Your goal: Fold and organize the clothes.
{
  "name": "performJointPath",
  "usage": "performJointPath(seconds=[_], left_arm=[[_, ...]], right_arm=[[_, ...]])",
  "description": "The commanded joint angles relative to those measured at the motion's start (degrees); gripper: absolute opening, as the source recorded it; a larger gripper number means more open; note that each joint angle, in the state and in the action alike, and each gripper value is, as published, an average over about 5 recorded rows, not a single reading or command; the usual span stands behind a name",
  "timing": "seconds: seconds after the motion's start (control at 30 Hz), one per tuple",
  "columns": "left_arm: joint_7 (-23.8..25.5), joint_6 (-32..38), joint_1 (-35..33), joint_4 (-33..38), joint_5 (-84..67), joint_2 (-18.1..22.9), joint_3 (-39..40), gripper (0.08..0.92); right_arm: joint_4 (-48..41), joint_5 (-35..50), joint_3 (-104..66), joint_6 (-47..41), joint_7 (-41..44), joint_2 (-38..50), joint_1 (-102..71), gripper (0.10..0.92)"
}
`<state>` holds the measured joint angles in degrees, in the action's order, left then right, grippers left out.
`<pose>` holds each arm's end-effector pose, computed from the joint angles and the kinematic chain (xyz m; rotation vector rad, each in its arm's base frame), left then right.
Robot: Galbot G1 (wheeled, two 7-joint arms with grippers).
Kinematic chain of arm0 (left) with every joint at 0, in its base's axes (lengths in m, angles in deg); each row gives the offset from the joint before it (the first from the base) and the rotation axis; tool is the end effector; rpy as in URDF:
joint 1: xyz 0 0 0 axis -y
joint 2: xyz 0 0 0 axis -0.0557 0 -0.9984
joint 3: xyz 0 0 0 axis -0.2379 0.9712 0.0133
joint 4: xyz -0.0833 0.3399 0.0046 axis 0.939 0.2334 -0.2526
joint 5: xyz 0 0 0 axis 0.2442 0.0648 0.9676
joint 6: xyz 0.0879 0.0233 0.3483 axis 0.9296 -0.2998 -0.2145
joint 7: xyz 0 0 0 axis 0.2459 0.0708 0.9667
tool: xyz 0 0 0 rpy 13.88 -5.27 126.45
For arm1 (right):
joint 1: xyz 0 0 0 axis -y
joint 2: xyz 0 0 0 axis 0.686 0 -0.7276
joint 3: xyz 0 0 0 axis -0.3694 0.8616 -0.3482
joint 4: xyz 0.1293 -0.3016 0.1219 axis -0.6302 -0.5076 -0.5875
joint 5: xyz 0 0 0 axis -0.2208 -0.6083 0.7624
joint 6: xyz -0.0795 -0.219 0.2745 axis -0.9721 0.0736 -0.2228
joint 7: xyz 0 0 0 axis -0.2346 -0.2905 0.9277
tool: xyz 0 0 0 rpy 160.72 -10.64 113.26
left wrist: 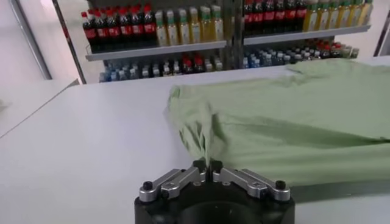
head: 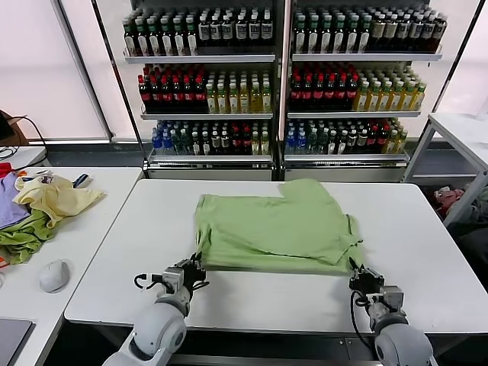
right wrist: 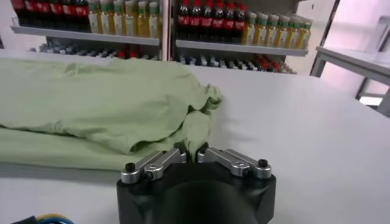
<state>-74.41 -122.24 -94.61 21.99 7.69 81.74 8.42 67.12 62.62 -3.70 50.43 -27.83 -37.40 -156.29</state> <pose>0.2793 -0.0233 -0.2886 -0.1646 -2.6573 -0.1361 0.2319 -0.0993 -0.3065 0.0105 -2.7932 0.1406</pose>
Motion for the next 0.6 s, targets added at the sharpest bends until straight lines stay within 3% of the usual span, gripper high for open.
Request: performJointPath(seconds=[0.03, 0.3, 0.6], left_arm=[[0.32, 0.03, -18.90, 16.42, 0.74, -2.54, -4.40, 0.101], [1.01, -0.62, -23.46, 19.74, 2.32, -4.72, -8.59, 0.108], [1.27, -0.26, -21.44, 21.26, 1.61, -6.61, -12.08, 0.333]], right_arm=[[12.18, -3.86, -4.23, 0.66, 0.48, -1.88, -14.74, 0.162], [17.30, -9.37, -4.66, -0.32, -0.05, -4.04, -20.12, 0.180], [20.17, -9.38, -4.69, 0.68, -1.24, -3.99, -17.08, 0.417]])
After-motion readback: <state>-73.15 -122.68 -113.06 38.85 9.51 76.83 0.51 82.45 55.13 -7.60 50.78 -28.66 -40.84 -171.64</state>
